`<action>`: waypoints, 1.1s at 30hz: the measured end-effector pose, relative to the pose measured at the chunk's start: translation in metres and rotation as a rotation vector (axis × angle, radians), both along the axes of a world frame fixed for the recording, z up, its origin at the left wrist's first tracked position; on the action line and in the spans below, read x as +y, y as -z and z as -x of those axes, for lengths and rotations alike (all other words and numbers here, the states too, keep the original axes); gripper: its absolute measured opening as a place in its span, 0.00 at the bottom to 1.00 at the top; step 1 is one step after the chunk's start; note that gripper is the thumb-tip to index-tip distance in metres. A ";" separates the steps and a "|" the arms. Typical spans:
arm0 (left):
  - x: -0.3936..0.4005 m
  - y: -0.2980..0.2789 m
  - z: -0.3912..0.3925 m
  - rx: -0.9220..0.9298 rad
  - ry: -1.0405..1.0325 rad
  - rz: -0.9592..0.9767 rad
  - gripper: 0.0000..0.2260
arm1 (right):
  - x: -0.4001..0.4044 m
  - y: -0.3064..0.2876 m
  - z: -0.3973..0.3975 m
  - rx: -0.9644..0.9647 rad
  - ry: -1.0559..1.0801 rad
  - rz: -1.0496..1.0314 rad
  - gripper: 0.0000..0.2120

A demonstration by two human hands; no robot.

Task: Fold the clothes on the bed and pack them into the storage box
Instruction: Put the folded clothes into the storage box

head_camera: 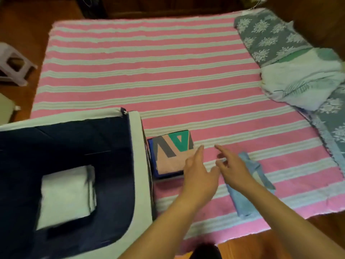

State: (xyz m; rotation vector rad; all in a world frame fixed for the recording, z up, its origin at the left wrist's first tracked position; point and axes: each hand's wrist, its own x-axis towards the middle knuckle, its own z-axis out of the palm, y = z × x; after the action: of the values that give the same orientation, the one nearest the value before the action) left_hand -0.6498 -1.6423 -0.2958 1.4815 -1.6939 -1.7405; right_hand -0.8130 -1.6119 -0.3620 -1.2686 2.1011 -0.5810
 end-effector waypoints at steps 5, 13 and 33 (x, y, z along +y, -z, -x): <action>0.007 0.118 0.026 -0.453 -0.297 -0.235 0.35 | -0.027 0.078 0.048 0.054 -0.403 -0.225 0.32; -0.037 0.197 0.040 -0.180 -0.707 -0.304 0.35 | -0.221 0.132 0.034 0.365 -1.072 -0.112 0.34; -0.033 0.215 0.080 0.184 -1.319 -0.417 0.20 | -0.230 0.171 0.038 0.205 -1.308 0.131 0.24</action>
State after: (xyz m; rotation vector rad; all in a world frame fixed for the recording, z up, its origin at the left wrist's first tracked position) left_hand -0.7293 -1.6753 -0.5103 1.8187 -0.0246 -1.3231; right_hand -0.8505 -1.8422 -0.5327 -2.4214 0.9414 0.0260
